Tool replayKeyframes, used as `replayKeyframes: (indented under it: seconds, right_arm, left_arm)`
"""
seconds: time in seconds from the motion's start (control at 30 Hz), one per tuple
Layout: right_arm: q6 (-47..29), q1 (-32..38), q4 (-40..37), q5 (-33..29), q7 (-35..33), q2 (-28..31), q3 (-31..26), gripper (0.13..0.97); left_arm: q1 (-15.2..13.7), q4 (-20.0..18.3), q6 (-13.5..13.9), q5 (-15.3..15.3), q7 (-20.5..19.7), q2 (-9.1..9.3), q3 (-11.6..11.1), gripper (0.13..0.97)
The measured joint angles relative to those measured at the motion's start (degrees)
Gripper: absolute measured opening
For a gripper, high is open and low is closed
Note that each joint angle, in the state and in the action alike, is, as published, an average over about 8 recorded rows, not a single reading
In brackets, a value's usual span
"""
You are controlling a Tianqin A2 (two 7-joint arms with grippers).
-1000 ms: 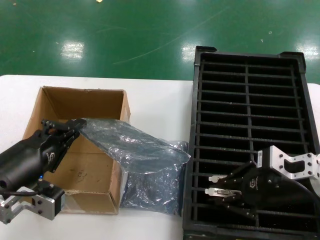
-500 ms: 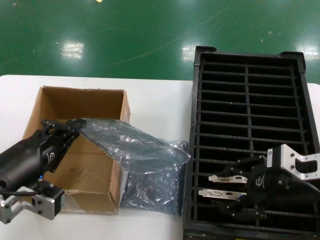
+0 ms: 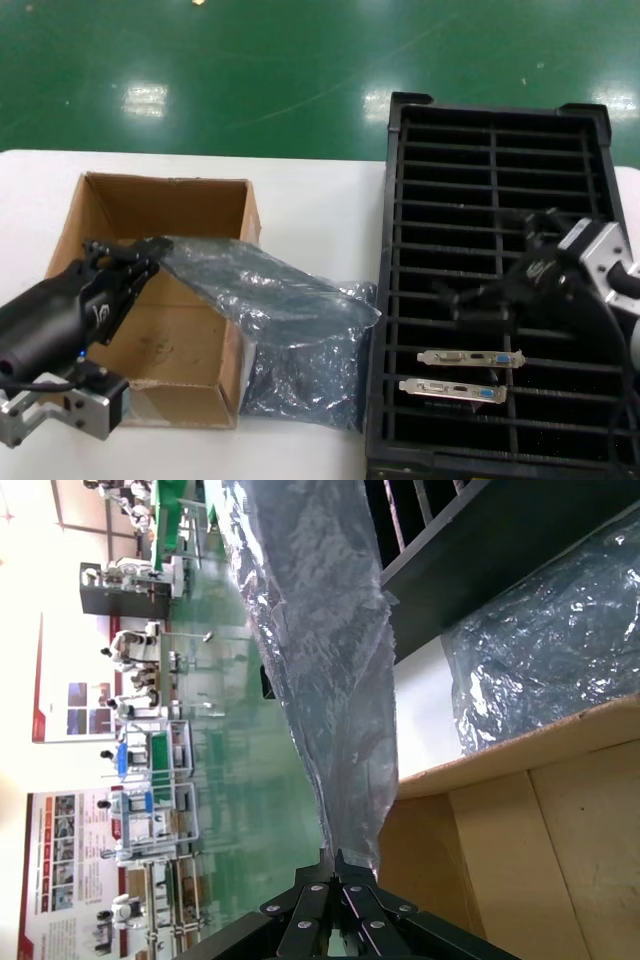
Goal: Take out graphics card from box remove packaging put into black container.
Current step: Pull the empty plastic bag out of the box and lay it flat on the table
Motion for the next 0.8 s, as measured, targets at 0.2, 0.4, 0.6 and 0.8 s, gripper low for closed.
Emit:
replayKeyframes:
  seconds: [0.2, 0.4, 0.6, 0.8]
  right_arm:
    - [5.60, -5.24, 0.84, -9.85, 3.38, -8.55, 7.77, 0.759]
    - [5.84, -5.54, 0.88, -10.52, 3.56, -9.13, 8.26, 0.855]
    - [5.85, -5.52, 0.88, -10.48, 3.55, -9.09, 8.21, 0.921]
    - [5.87, -5.52, 0.87, -10.47, 3.57, -9.06, 8.19, 0.951]
  left_arm:
    - [-0.10, -0.54, 0.91, -0.35, -1.43, 0.39, -0.41, 0.139]
    - [-1.57, -3.32, 7.08, -1.26, -10.71, 3.36, -2.88, 0.139]
    - [-4.85, -5.24, 21.26, -1.60, -26.63, 11.16, -7.66, 0.139]
    - [-8.11, -2.91, 37.69, 4.30, -43.51, 19.75, -10.40, 0.139]
